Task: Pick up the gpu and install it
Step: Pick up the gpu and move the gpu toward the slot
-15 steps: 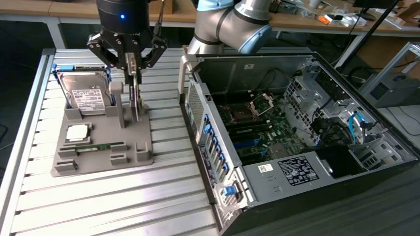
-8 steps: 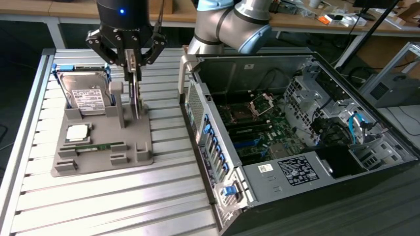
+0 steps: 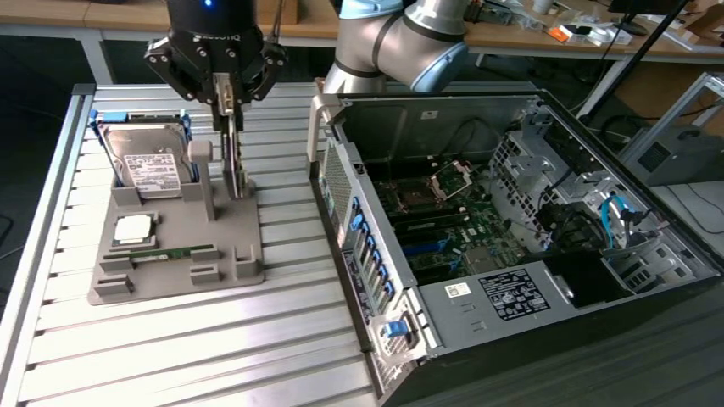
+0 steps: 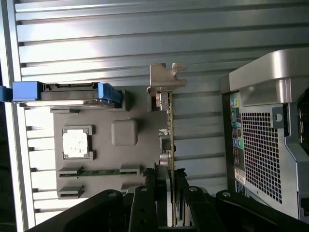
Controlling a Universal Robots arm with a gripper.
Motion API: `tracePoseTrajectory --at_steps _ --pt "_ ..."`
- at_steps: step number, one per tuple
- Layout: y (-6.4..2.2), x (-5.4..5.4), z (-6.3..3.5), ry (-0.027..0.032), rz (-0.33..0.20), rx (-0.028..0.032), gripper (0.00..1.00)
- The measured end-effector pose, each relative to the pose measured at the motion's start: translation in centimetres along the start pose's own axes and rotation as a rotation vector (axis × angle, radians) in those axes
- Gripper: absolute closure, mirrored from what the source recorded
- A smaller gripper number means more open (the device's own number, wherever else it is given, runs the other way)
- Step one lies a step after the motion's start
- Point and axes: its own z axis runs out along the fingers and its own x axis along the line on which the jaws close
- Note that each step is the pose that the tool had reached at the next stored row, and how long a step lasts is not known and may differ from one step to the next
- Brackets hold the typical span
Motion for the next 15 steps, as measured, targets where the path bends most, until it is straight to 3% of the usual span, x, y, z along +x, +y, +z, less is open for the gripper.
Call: tracePoseTrajectory --at_steps 15 --pt "0.09 0.0 -1.95 0.0000 0.000 0.0000 0.73"
